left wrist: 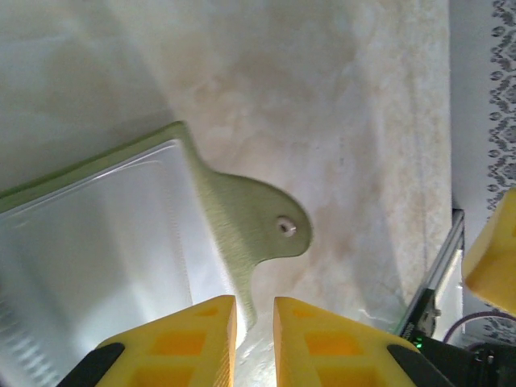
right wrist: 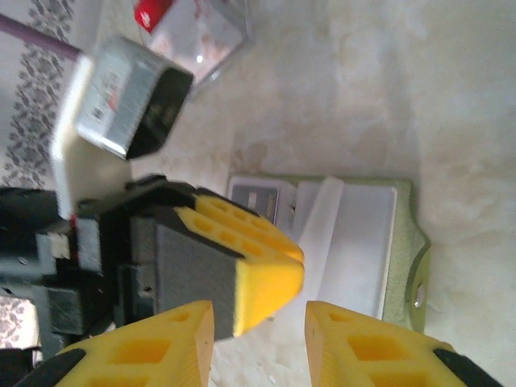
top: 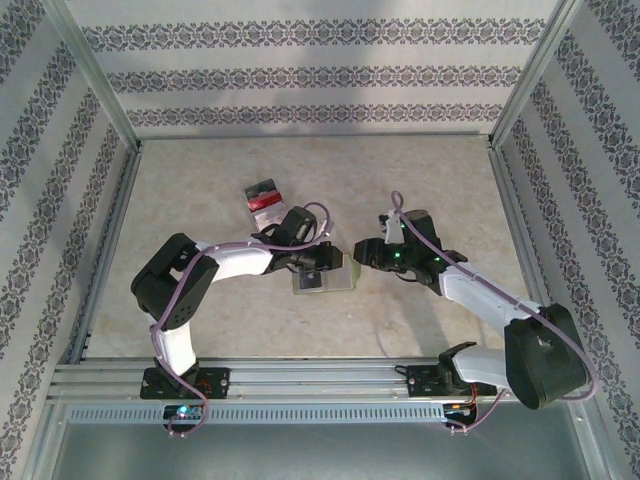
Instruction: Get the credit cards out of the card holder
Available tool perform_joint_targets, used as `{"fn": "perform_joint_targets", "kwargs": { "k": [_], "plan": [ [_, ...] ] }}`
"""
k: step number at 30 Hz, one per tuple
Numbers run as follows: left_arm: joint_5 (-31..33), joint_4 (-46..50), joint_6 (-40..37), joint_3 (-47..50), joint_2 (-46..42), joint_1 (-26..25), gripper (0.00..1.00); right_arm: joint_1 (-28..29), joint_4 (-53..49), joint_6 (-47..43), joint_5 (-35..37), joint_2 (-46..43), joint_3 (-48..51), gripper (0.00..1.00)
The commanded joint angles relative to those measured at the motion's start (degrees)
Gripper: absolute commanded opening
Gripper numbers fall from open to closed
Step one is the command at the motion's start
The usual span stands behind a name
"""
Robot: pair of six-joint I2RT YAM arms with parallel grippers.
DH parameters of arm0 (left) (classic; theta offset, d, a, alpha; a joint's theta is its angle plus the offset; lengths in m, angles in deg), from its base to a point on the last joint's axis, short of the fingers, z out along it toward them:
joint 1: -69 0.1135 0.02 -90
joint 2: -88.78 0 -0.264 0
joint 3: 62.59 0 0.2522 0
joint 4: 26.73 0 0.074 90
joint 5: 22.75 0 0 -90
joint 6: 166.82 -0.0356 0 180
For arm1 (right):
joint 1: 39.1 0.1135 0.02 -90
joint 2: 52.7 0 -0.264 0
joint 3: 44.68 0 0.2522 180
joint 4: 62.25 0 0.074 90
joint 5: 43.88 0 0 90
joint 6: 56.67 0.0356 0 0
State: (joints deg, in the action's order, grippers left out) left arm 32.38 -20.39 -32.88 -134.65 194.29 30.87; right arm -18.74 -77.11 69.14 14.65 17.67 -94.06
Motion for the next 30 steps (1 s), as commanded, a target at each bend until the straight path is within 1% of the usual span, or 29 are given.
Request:
{"fn": "perform_joint_targets", "kwargs": {
  "k": [1, 5, 9, 13, 15, 19, 23, 28, 30],
  "plan": [
    [-2.7, -3.3, 1.6, -2.9, 1.9, -1.5, 0.20, -2.1, -1.1, 0.2, 0.7, -3.0, 1.7, 0.36],
    [-2.6, -3.4, 2.6, -4.7, 4.1, -2.5, 0.20, -4.7, -1.8, 0.2, -0.1, -5.3, 2.9, 0.37],
    [-3.3, -7.2, 5.6, -5.0, 5.4, -3.1, 0.21, -6.4, -2.0, 0.4, -1.4, -6.9, 3.6, 0.39],
    [-4.2, -6.4, 5.2, -7.0, 5.7, -3.9, 0.21, -7.4, -1.8, 0.5, -2.7, -7.4, 3.8, 0.40],
    [-3.8, -6.4, 5.1, -6.5, 4.6, -3.8, 0.21, -7.6, -1.5, 0.7, -3.7, -7.4, 3.7, 0.40],
    [-2.2, -3.2, 3.0, -5.2, 0.2, -3.1, 0.22, -7.7, -0.8, 1.3, -6.7, -7.0, 3.1, 0.41],
    [-0.1, 1.4, 0.6, -2.7, -6.0, -1.3, 0.25, -7.8, 0.0, 2.0, -9.0, -6.5, 2.4, 0.41],
    [3.7, 8.4, -2.4, 1.6, -15.2, 3.1, 0.34, -6.9, 0.5, 2.7, -9.6, -6.1, 1.2, 0.41],
    [4.9, 10.8, -2.6, 3.8, -18.7, 5.3, 0.35, -6.1, 0.8, 3.1, -9.2, -6.0, 0.8, 0.41]
  ]
}}
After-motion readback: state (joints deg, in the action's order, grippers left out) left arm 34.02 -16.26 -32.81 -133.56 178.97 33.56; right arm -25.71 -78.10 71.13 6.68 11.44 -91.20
